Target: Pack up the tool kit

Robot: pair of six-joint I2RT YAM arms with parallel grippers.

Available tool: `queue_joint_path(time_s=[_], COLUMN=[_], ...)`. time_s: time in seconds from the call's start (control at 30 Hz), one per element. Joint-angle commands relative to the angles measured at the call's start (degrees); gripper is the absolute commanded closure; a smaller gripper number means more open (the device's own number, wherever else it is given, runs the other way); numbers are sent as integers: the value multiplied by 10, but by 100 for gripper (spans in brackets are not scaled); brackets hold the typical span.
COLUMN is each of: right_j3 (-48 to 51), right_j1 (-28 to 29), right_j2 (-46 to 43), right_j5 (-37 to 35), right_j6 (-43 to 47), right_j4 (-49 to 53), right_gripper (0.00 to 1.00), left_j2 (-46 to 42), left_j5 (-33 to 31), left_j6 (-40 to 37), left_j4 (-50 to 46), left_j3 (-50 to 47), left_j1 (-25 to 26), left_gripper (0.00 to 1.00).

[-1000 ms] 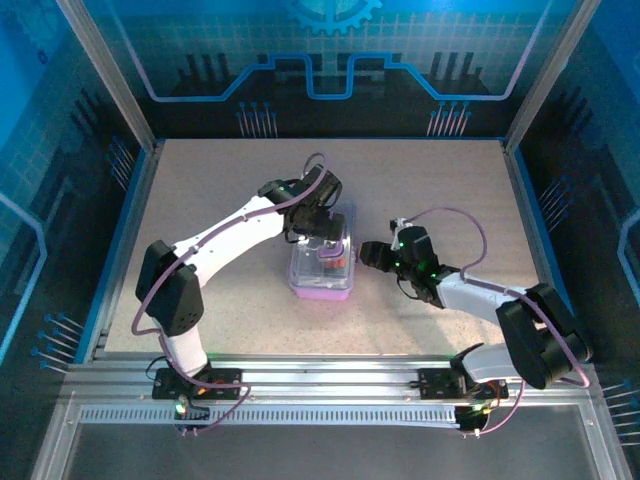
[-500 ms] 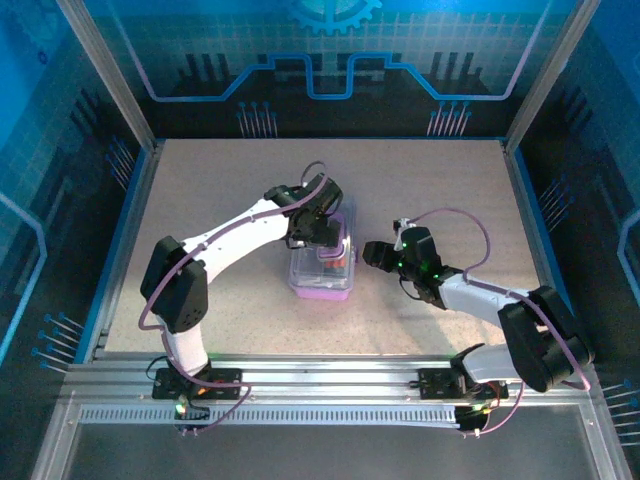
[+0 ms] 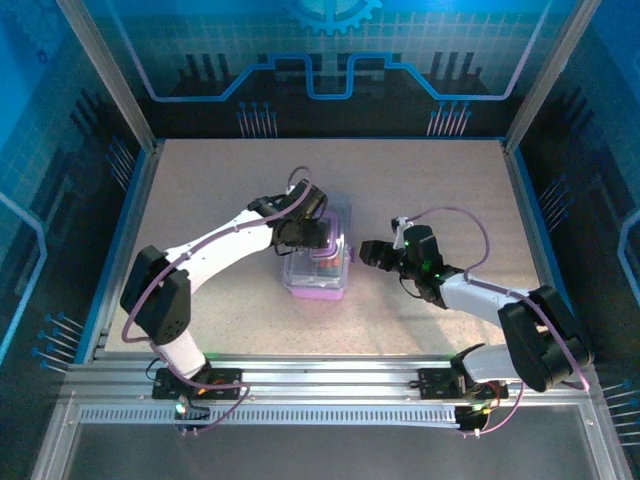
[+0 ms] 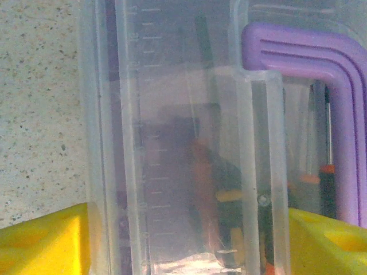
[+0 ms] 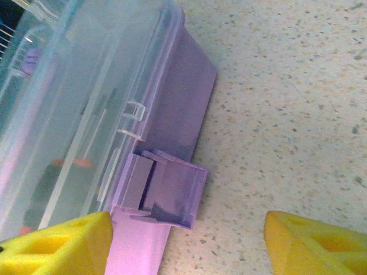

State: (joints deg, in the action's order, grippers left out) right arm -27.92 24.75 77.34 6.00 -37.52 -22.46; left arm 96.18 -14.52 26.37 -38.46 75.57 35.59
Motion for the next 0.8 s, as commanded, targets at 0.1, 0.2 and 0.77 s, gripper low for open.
queue_joint_path(time_s=[0.1,0.2,0.77], right_j3=[0,-16,-72], right_j1=[-17,-19,-14], right_j2=[62,112,339], right_j5=[130,178,302], right_j6=[-43,-74,-285], right_j4=[-133,-179,-495], right_gripper=[21,19,18], left_j2=[-25,-41,-79], left_j5=[31,63,115], left_j6=[-18,-22,-33], left_j4=[-27,-1,36], left_j3=[-96,-120,-175], left_j1=[-55,-70,-106], left_gripper=[25,28,31])
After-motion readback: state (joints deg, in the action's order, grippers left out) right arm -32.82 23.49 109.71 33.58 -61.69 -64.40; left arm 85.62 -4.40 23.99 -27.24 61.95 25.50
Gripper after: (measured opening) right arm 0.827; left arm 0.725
